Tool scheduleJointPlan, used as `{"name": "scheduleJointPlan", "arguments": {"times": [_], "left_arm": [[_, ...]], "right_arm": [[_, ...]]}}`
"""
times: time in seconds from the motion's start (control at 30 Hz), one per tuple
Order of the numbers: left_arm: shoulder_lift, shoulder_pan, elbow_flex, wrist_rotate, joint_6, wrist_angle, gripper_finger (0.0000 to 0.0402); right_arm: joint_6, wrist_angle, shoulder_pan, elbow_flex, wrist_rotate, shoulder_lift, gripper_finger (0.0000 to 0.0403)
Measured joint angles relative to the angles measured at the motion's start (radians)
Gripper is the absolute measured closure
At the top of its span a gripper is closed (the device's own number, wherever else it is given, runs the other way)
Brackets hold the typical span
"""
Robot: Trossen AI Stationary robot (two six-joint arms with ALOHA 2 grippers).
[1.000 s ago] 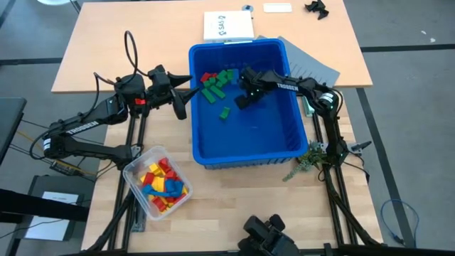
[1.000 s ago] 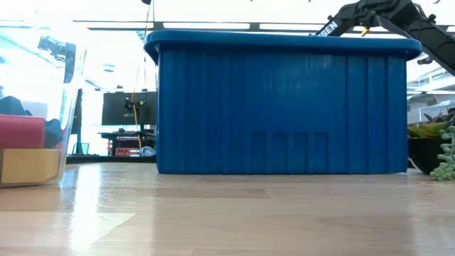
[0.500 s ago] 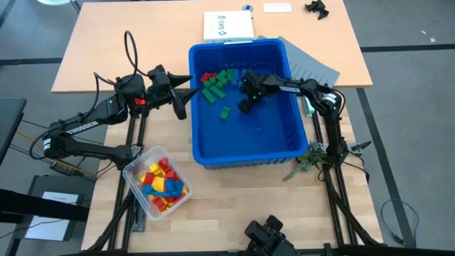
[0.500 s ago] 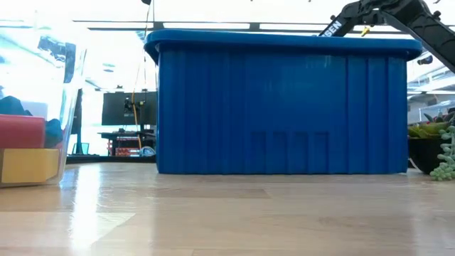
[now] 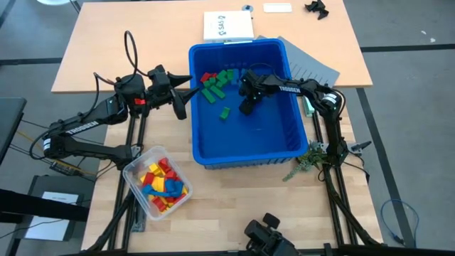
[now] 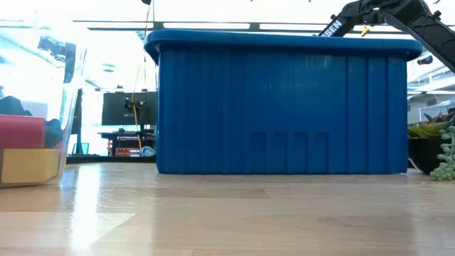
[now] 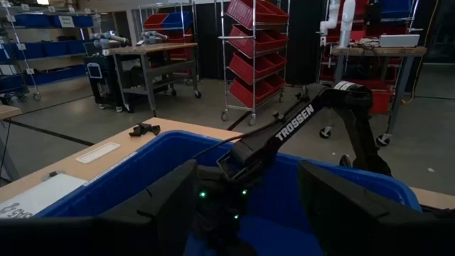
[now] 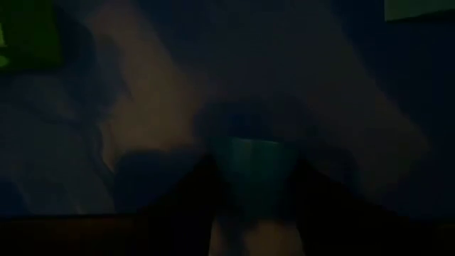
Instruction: Sort Items/Unsort Items
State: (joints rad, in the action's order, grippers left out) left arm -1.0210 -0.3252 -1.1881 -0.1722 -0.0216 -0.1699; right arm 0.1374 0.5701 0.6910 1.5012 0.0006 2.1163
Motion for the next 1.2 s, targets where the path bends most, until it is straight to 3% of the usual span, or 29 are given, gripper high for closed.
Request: {"name": "scheduleJointPlan", "arguments": {"times": [0.2,0.47,0.67,0.77,0.97,1.2], "left_arm": [[0.0,0.0,0.0,0.0,0.0,0.0,0.0154],[0.0,0.0,0.0,0.0,0.0,0.0,0.0153],[0.0,0.0,0.0,0.0,0.0,0.0,0.0153],[0.0,0.0,0.0,0.0,0.0,0.0,0.0153],[0.0,0.0,0.0,0.0,0.0,0.0,0.0153],[0.0,0.0,0.0,0.0,0.0,0.0,0.0153]], "right_arm": [[0.0,0.008,-0.003,0.015,-0.014,-0.041,0.0258],[-0.004,0.007,-0.011,0.022,-0.153,-0.152,0.0324],[0.02,0.001,-0.025,0.024,-0.163,-0.174,0.0357],[0.206,-0.01,-0.027,0.022,-0.158,-0.173,0.0352],[0.764,-0.032,-0.03,-0.032,-0.132,-0.172,0.0317],[0.915,-0.132,-0.03,-0.116,-0.125,-0.171,0.0292]]}}
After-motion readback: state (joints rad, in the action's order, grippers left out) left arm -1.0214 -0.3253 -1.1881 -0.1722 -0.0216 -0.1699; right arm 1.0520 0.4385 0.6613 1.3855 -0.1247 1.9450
